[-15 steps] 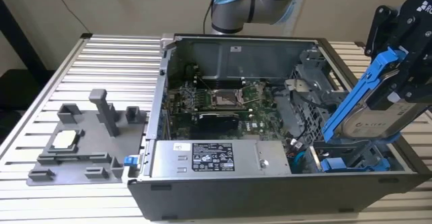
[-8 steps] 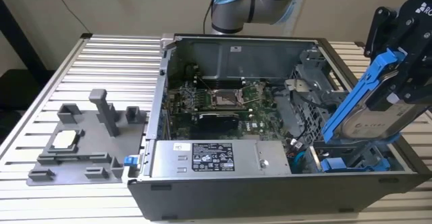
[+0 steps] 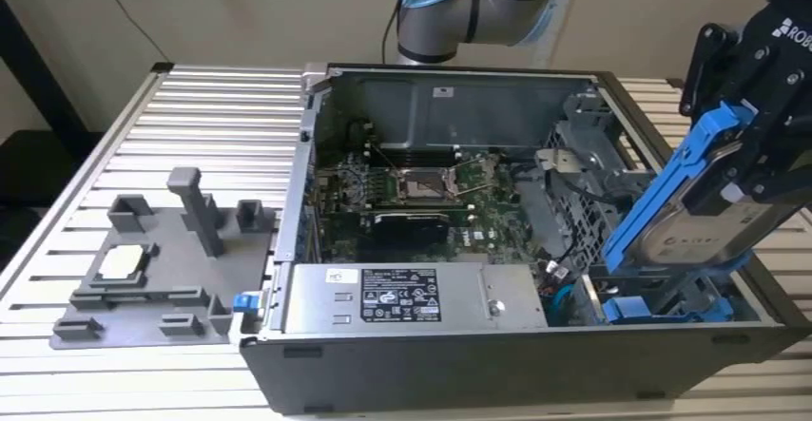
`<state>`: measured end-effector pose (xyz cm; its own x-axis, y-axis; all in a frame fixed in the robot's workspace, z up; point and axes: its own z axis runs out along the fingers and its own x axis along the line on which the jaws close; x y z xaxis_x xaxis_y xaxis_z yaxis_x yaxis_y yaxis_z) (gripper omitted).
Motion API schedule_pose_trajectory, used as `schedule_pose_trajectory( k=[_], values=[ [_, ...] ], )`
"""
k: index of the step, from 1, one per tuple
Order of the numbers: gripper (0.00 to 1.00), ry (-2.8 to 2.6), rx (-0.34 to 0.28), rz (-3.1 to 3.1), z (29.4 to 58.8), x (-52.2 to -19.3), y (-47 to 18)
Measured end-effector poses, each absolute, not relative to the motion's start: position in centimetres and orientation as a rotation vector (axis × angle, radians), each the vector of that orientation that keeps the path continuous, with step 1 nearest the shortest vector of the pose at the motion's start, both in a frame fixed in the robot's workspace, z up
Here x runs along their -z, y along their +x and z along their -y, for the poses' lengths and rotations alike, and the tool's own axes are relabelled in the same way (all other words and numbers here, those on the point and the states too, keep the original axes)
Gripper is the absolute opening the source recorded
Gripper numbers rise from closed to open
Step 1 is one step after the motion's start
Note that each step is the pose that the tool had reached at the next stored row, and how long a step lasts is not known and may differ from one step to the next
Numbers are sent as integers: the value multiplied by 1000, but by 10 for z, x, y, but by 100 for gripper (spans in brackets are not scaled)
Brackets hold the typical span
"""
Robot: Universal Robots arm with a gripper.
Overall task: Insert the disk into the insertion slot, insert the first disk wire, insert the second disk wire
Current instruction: 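Insert the disk into the insertion slot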
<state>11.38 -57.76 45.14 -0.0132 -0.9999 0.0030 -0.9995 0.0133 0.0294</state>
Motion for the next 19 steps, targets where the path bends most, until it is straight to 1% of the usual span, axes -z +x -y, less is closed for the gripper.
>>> schedule_pose_trajectory(
  k=[10,19],
  values=[
    [33,2214,27,2201,578,-443,114],
    [33,2231,49,2217,578,-437,114]
  ],
)
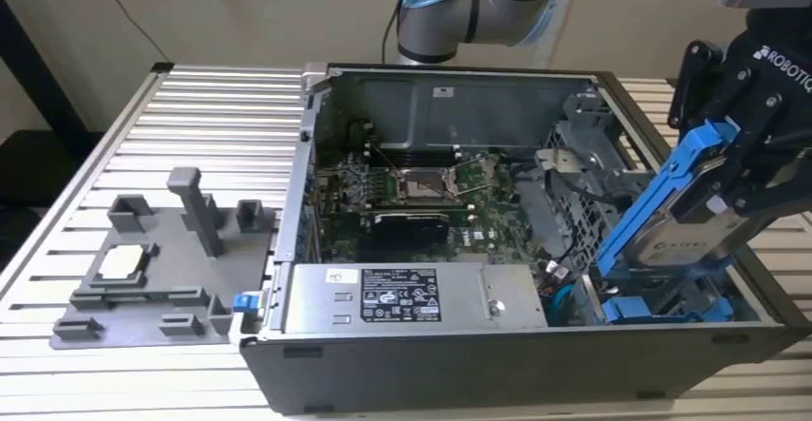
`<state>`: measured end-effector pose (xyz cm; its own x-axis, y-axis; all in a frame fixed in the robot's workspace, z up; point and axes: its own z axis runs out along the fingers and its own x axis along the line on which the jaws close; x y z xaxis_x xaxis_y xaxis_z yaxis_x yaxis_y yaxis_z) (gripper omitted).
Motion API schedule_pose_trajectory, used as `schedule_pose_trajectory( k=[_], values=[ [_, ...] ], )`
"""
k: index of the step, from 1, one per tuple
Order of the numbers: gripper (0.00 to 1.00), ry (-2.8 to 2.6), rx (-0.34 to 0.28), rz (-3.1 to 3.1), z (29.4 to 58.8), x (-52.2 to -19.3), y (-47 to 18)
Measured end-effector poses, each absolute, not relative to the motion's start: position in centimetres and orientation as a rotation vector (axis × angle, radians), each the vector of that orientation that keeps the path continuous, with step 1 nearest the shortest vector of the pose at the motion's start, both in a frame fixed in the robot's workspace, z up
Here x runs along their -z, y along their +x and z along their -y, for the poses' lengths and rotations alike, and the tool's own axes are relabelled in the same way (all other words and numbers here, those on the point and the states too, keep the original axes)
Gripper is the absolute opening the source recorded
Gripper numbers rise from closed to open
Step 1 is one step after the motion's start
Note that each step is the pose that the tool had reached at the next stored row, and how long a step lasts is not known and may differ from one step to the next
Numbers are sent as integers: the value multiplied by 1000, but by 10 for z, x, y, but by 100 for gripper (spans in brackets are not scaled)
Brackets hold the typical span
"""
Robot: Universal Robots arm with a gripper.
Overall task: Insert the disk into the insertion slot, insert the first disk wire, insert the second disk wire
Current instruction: 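Insert the disk into the insertion slot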
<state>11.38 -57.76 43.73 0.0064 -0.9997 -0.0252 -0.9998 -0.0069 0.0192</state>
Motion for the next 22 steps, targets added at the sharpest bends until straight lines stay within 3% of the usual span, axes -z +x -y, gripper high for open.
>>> schedule_pose_trajectory(
  k=[22],
  values=[
    [33,-2231,-52,-2203,578,-419,117]
  ],
)
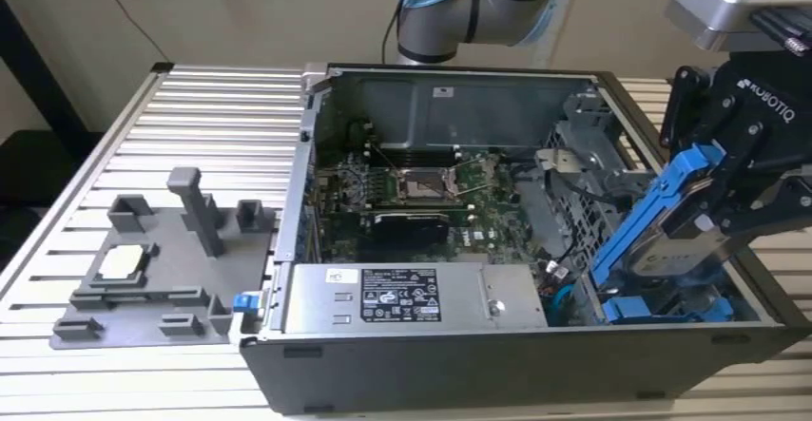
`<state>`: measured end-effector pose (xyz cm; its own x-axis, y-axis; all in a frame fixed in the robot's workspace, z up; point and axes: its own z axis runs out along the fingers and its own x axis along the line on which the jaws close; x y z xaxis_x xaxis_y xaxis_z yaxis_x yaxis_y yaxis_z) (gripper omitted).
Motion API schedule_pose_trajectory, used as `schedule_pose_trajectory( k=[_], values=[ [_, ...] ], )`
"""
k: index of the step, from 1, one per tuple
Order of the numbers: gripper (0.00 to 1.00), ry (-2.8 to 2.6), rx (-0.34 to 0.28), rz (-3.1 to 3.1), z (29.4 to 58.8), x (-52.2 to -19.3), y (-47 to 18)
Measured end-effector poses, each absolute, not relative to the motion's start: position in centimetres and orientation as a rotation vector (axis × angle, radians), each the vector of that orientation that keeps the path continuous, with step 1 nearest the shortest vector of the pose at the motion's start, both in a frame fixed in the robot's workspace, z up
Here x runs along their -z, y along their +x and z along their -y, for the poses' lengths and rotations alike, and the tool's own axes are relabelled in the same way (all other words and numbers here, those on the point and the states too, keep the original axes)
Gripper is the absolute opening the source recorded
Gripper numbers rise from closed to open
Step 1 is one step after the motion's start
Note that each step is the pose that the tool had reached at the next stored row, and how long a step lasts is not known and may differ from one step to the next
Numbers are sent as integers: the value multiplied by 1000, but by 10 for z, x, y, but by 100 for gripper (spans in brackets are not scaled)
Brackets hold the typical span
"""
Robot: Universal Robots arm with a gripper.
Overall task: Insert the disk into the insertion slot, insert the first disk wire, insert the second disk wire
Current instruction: 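Insert the disk into the insertion slot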
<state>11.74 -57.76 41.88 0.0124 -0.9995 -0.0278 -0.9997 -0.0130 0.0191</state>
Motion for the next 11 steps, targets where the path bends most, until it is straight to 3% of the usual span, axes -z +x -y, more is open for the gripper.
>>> schedule_pose_trajectory(
  k=[11],
  values=[
    [33,-2232,-52,-2201,578,-410,120]
  ],
)
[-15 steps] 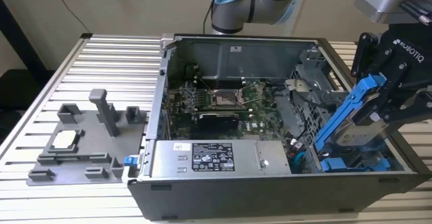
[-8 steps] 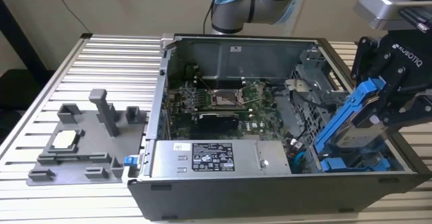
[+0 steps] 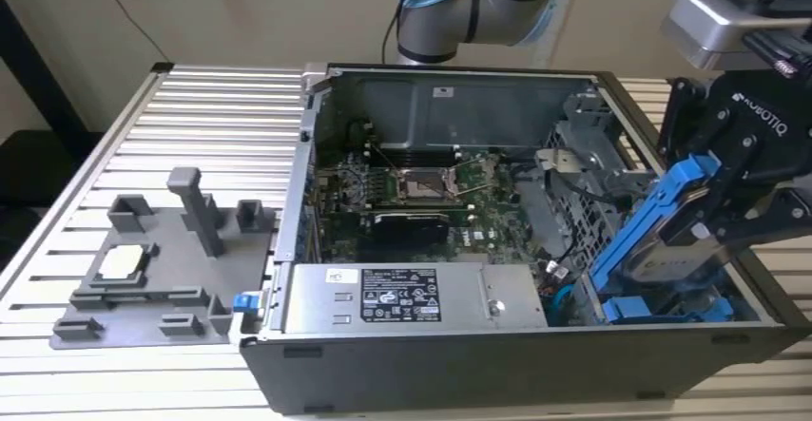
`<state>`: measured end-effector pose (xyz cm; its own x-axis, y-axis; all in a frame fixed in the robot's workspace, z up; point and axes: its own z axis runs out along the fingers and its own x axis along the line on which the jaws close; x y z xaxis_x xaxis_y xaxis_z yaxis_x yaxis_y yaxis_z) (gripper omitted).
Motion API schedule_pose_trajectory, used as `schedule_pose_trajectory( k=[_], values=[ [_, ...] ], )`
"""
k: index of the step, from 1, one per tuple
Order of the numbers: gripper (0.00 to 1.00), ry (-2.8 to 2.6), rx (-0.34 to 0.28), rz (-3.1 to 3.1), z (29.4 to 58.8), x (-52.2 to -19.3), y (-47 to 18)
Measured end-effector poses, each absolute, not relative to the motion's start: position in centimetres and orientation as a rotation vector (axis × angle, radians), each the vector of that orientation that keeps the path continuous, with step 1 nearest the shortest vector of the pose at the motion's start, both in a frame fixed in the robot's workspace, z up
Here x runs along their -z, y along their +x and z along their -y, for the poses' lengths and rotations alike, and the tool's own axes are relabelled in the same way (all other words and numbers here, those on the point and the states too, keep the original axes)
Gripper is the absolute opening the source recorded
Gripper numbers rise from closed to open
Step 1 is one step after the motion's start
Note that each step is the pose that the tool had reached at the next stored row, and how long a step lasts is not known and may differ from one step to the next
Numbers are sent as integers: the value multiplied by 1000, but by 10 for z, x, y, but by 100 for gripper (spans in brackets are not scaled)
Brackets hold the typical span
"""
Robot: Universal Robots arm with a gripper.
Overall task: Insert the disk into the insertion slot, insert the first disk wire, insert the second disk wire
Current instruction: 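Insert the disk into the insertion slot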
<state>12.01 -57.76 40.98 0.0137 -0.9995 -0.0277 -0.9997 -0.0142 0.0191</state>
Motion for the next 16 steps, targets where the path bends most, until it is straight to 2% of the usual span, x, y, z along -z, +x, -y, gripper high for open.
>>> schedule_pose_trajectory(
  k=[11,16],
  values=[
    [33,-2232,-60,-2200,578,-403,121],
    [33,-2237,-71,-2204,578,-412,122]
  ],
)
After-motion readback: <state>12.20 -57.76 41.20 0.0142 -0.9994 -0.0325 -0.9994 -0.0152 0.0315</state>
